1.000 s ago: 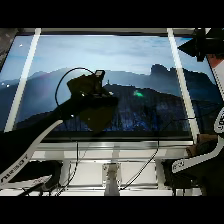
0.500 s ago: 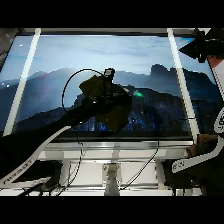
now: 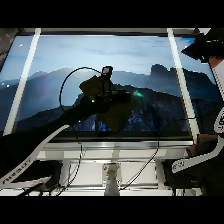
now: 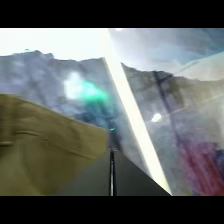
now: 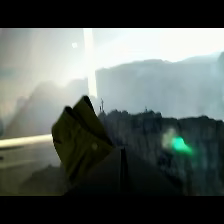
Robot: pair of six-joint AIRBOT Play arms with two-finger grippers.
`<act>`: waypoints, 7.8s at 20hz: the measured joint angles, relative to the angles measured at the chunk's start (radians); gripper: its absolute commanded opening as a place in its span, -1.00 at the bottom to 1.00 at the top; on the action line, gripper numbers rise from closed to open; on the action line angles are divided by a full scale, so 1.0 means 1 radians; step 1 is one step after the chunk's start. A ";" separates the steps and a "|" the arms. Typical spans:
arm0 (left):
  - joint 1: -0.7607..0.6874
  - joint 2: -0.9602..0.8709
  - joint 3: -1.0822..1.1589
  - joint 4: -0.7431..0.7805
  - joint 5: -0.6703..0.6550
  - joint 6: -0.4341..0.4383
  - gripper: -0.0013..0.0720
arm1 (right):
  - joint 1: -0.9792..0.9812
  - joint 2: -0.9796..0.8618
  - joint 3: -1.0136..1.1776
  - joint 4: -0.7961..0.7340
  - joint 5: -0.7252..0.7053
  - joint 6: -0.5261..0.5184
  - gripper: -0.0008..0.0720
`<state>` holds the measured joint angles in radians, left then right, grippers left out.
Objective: Fold the clothes and pants, and hang the long-sleeved shirts on hangers.
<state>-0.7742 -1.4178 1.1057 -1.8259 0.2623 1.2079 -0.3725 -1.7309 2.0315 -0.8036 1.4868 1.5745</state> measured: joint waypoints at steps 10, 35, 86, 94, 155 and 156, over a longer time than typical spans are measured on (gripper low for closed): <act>0.373 0.020 0.122 -0.068 0.457 0.270 -0.94 | 0.052 0.088 -0.301 0.054 0.111 -0.169 -0.89; 0.522 0.015 0.172 -0.143 0.726 0.467 -0.93 | 0.398 -0.012 -0.843 0.036 -0.304 -0.172 -0.06; 0.911 0.146 0.173 -0.136 0.534 0.430 -0.93 | 0.422 -0.034 -0.051 -0.740 0.150 0.261 0.46; 0.742 0.079 0.142 -0.208 0.693 0.534 -0.94 | 0.322 -0.035 0.004 -0.866 0.140 0.194 -0.88; 0.529 -0.281 0.176 -0.556 0.460 0.343 -0.94 | 0.126 -0.035 0.020 0.147 -0.008 -0.047 -0.88; 0.552 -0.271 0.193 -0.536 0.462 0.344 -0.94 | 0.129 -0.035 0.020 0.143 -0.006 -0.047 -0.88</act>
<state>-0.2222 -1.6890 1.2987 -2.3615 0.7238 1.5520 -0.2440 -1.7657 2.0514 -0.6609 1.4803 1.5276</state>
